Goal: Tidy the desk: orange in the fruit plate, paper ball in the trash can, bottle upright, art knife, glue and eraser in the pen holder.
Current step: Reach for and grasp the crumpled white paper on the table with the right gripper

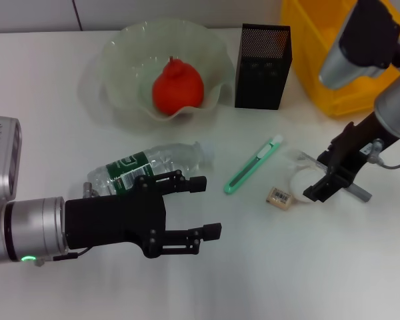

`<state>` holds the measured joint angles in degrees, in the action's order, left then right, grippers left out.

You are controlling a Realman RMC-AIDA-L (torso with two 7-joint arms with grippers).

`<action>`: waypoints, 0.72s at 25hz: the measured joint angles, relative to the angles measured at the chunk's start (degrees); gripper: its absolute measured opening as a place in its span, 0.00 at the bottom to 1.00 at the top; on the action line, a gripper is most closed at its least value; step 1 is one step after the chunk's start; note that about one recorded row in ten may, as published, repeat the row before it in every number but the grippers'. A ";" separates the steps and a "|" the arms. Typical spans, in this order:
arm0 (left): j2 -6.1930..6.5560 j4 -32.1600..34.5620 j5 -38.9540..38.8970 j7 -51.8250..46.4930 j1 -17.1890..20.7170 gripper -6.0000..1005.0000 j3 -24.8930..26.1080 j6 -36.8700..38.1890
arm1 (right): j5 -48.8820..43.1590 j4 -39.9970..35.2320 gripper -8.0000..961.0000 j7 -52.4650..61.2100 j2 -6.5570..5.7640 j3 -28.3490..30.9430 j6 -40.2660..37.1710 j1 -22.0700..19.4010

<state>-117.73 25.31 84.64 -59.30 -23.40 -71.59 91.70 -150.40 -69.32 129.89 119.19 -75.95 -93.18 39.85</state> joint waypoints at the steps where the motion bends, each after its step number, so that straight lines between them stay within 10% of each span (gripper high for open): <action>1: -0.02 0.00 0.00 -0.04 0.00 0.80 0.02 -0.05 | 0.00 0.00 0.78 0.00 0.00 0.00 0.00 0.00; 18: -0.04 0.00 0.00 -0.64 -0.88 0.80 -0.02 -0.67 | 0.85 3.91 0.77 -0.88 0.25 -5.24 7.55 -0.39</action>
<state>-117.78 25.31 84.64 -59.94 -24.28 -71.61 91.03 -149.54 -65.41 129.01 119.44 -81.19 -85.64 39.46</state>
